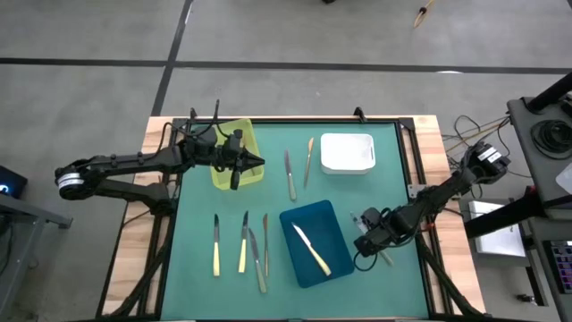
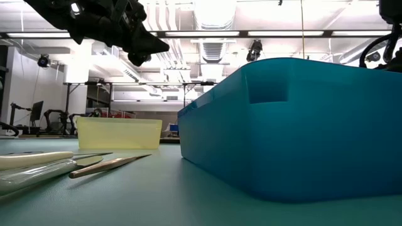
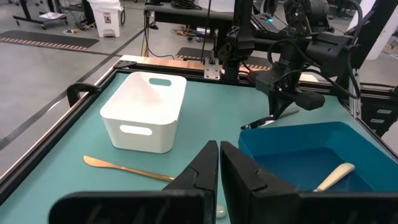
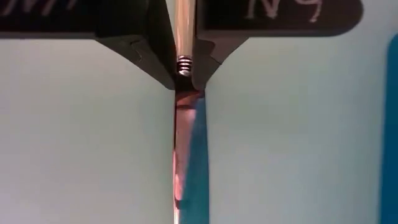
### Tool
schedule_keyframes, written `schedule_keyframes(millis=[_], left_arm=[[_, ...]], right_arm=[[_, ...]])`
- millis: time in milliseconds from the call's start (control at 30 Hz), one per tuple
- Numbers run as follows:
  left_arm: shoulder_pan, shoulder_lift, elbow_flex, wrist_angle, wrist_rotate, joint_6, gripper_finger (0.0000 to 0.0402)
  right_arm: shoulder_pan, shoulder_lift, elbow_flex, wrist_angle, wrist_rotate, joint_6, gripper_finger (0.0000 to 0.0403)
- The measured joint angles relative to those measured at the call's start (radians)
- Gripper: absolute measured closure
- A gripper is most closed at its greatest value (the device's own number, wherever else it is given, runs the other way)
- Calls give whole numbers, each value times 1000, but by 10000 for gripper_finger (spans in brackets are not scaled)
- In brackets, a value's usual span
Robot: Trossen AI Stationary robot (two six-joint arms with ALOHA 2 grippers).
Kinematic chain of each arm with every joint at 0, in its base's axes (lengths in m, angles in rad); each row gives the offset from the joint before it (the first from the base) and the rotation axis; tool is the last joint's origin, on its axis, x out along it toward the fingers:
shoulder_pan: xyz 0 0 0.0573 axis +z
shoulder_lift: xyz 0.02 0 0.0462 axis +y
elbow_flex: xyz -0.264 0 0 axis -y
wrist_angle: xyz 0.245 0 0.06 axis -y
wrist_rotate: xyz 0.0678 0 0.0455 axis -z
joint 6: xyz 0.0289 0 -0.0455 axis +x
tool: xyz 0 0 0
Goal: Sort silverware by color (type)
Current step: Put the bottom right green knife into the white bin
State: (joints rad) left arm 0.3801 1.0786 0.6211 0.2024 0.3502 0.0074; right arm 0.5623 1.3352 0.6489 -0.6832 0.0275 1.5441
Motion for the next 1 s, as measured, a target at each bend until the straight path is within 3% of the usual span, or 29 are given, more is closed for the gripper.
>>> schedule_keyframes(millis=[200, 367, 533, 800, 1000], left_arm=[[0, 0, 1, 0, 0, -14, 402], [0, 0, 1, 19, 0, -17, 402], [0, -1, 1, 33, 0, -17, 402], [0, -1, 1, 37, 0, -21, 402], [0, -1, 1, 37, 0, -26, 402]], right_arm=[[-9, -99, 16, -147, 12, 15, 396], [-11, -197, 56, -203, 89, 22, 397], [-11, -265, 65, -206, 95, -101, 396], [12, -210, 63, -208, 84, -474, 394], [62, -152, 63, -193, 213, -484, 369]])
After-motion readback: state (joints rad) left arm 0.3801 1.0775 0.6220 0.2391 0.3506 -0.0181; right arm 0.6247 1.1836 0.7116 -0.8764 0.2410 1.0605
